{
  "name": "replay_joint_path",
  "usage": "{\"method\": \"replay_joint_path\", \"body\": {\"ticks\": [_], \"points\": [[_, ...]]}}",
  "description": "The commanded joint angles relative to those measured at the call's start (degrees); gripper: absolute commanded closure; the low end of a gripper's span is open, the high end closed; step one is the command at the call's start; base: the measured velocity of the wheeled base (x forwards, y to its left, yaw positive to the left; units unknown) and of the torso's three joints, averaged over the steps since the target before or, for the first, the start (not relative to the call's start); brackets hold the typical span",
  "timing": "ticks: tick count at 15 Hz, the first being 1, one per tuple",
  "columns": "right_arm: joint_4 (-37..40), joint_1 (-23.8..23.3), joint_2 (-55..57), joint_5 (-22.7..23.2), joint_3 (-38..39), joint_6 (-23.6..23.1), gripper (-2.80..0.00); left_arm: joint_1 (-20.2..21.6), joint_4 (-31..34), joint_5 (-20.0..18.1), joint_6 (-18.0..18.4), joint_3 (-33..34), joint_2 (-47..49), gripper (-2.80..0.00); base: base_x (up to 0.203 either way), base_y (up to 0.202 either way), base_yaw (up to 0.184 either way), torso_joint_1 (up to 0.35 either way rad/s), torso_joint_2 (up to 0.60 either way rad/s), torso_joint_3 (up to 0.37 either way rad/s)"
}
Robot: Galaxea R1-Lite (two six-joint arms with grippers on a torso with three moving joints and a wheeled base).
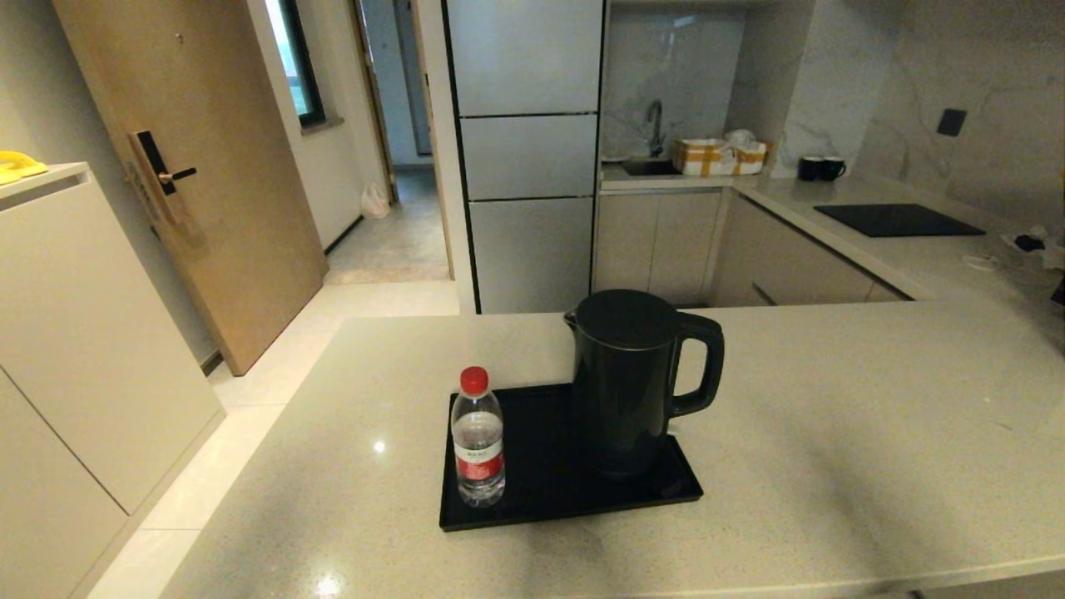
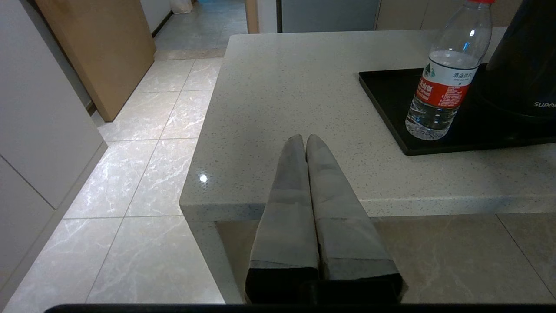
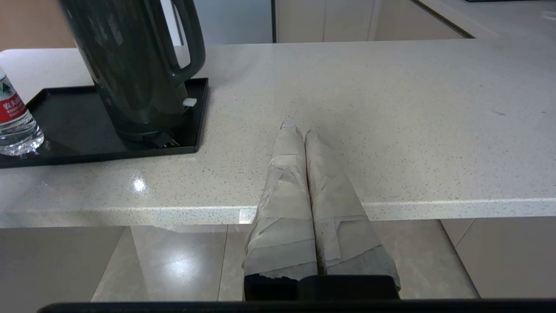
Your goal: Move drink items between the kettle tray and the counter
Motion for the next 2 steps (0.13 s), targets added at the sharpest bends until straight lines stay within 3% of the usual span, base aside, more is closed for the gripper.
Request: {"method": "replay_joint_path", "body": {"ticks": [1, 2], "points": [[0.0, 0.0, 0.0, 0.0, 0.1, 0.0, 0.0, 0.0, 0.0, 0.0, 0.0, 0.0, 0.1, 0.0, 0.0, 0.0, 0.0, 0.0, 0.0, 0.0], [0.0, 0.0, 0.0, 0.0, 0.1, 0.0, 0.0, 0.0, 0.0, 0.0, 0.0, 0.0, 0.1, 0.0, 0.0, 0.0, 0.0, 0.0, 0.0, 0.0]]}}
